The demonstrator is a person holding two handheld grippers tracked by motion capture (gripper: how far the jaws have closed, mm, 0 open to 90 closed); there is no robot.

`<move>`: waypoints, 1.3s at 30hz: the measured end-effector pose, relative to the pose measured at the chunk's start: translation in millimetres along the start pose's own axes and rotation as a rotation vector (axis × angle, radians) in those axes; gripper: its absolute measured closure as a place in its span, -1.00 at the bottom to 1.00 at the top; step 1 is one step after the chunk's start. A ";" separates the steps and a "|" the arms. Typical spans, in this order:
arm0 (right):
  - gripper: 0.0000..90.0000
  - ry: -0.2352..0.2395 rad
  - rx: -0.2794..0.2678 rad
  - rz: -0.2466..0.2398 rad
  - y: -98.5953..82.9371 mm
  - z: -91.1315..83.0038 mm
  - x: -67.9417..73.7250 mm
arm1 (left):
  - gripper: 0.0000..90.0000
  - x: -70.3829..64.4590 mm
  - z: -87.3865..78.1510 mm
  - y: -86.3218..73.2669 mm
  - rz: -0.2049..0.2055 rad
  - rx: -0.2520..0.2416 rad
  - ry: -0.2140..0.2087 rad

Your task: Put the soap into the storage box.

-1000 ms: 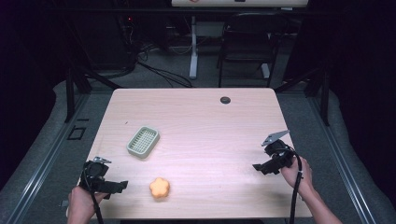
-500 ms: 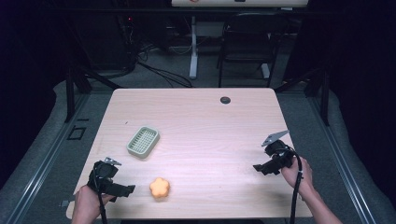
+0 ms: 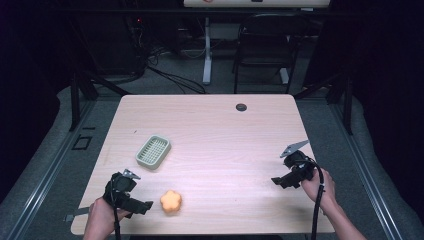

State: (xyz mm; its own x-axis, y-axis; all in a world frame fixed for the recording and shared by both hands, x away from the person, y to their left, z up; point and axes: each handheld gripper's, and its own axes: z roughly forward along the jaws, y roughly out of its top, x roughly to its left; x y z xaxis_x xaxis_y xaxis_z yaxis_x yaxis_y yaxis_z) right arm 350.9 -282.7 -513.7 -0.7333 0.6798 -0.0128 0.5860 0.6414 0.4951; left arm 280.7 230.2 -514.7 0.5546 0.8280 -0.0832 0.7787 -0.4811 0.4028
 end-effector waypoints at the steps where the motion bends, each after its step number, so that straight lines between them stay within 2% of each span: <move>1: -0.67 0.000 0.000 0.001 -0.1 0.0 0.1 | -1.00 -1.0 0.4 0.7 0.006 0.003 -0.002; 23: -0.67 0.002 0.000 0.011 -1.1 1.3 0.8 | -1.00 -20.0 12.4 13.8 0.107 0.023 -0.055; 26: -0.67 0.004 0.013 0.002 -0.9 0.8 0.2 | -1.00 -21.9 14.7 15.9 0.121 0.028 -0.066; 39: -0.66 0.013 0.028 0.004 -1.0 3.1 0.6 | -1.00 -32.6 26.8 27.0 0.177 0.073 -0.064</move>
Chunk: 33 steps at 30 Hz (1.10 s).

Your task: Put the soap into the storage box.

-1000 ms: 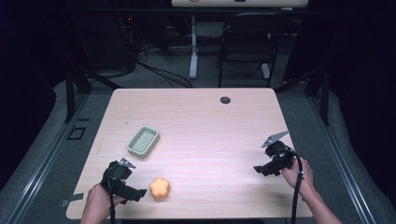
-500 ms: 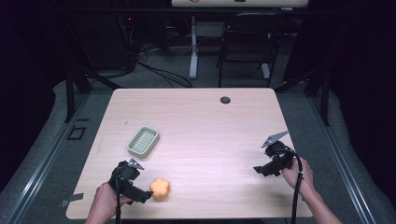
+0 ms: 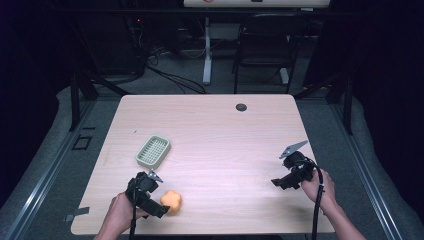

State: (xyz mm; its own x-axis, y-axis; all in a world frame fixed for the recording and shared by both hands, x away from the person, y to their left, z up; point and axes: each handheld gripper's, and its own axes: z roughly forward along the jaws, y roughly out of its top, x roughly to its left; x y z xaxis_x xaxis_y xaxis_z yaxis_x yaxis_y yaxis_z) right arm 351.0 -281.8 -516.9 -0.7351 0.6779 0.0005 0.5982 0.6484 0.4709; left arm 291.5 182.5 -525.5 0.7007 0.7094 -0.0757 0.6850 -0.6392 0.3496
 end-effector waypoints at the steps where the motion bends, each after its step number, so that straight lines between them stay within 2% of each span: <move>1: -0.66 0.000 0.000 0.000 0.0 0.0 0.0 | -1.00 -0.6 0.6 0.7 0.003 0.003 -0.002; 16: -0.66 0.007 0.007 0.001 -0.6 1.9 0.0 | -1.00 -10.6 13.9 13.3 0.054 0.050 0.004; 27: -0.66 0.008 0.014 -0.001 -0.9 1.9 -0.1 | -1.00 -16.7 25.1 23.1 0.091 0.106 0.003; 33: -0.66 0.008 0.013 -0.001 -1.0 1.6 -0.2 | -0.84 -17.4 28.6 25.5 0.093 0.113 0.006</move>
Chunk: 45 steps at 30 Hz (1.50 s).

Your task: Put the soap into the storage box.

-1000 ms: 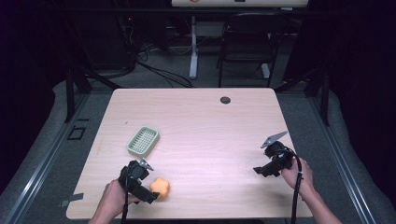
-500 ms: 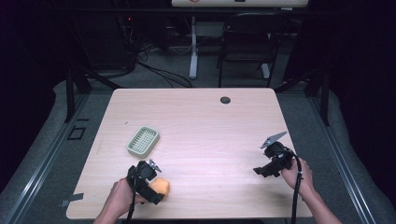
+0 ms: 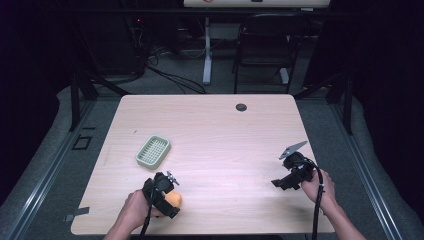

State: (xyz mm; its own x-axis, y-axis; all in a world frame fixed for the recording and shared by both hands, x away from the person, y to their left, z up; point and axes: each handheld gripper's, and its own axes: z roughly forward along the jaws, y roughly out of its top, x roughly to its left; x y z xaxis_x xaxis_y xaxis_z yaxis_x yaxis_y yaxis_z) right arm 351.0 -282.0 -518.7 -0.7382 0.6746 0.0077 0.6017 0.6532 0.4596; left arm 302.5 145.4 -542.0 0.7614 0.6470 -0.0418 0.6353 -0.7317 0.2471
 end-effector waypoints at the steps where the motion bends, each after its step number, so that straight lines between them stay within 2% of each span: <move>1: -0.66 0.000 -0.001 0.000 0.0 0.0 0.0 | -0.82 0.1 0.7 0.4 0.000 0.001 0.000; 3: -0.66 0.002 0.003 -0.001 0.0 -0.1 -0.2 | -0.69 -0.1 1.2 0.7 -0.001 -0.001 -0.002; 19: -0.66 0.002 0.005 0.001 -0.2 0.3 0.0 | -0.46 -3.3 7.9 5.0 0.009 0.023 -0.006; 33: -0.66 0.005 0.009 0.002 -0.6 1.0 0.0 | -0.42 -2.7 8.7 3.9 0.006 0.017 -0.015; 45: -0.66 0.003 0.012 0.000 -0.8 0.1 -0.2 | -0.41 1.5 -1.0 1.7 -0.005 -0.009 -0.026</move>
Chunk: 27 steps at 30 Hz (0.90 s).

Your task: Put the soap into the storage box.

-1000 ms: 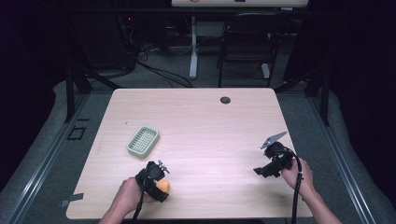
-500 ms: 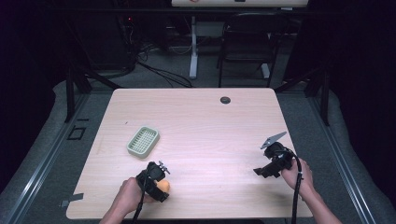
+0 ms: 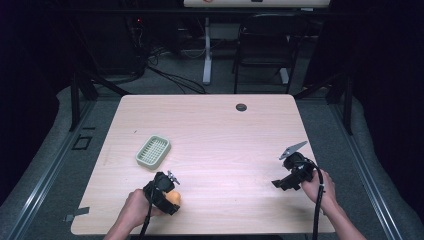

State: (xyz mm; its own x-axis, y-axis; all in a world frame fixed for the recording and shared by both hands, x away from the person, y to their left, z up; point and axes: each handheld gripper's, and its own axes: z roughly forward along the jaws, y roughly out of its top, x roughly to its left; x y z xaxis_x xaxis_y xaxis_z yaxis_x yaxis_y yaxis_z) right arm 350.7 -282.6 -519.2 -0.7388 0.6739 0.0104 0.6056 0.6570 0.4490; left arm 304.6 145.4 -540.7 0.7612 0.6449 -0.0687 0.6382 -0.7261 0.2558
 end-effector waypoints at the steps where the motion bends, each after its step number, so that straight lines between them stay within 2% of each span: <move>1: -0.66 0.003 0.001 -0.001 0.1 0.0 0.0 | -0.41 0.4 -0.9 0.0 0.002 -0.003 0.001; 14: -0.66 0.005 0.003 -0.001 0.0 0.2 0.0 | -0.41 10.6 -13.3 -0.1 -0.016 -0.024 0.006; 18: -0.66 0.000 0.003 0.001 -0.1 -0.4 0.0 | -0.41 15.0 -19.5 4.1 -0.013 -0.033 0.012; 21: -0.66 0.012 -0.003 0.005 -0.5 -0.3 -0.4 | -0.41 18.1 -20.5 8.0 -0.007 -0.031 0.018; 22: -0.66 -0.017 0.010 -0.004 -0.2 -1.9 -0.8 | -0.41 19.3 -21.0 9.5 -0.007 -0.031 0.016; 23: -0.66 -0.018 0.011 -0.004 -0.2 -1.9 -0.8 | -0.41 20.5 -21.9 10.8 -0.006 -0.028 0.018; 24: -0.66 -0.018 0.010 -0.004 -0.2 -2.0 -0.7 | -0.41 21.9 -22.5 12.1 -0.005 -0.030 0.020; 25: -0.66 0.009 -0.001 0.004 -0.5 -0.5 -0.4 | -0.41 23.1 -23.1 13.1 -0.004 -0.034 0.025; 27: -0.66 0.002 0.001 0.000 -0.4 -1.1 -0.6 | -0.41 25.8 -25.0 15.2 -0.008 -0.033 0.024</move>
State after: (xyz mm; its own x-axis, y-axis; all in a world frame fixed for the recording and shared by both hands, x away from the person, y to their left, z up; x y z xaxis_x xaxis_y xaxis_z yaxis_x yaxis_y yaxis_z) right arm 350.6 -283.6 -518.4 -0.7392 0.6734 0.0124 0.6062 0.6571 0.4480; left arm 331.0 156.9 -514.5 0.7528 0.6565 -0.0473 0.6397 -0.7128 0.2875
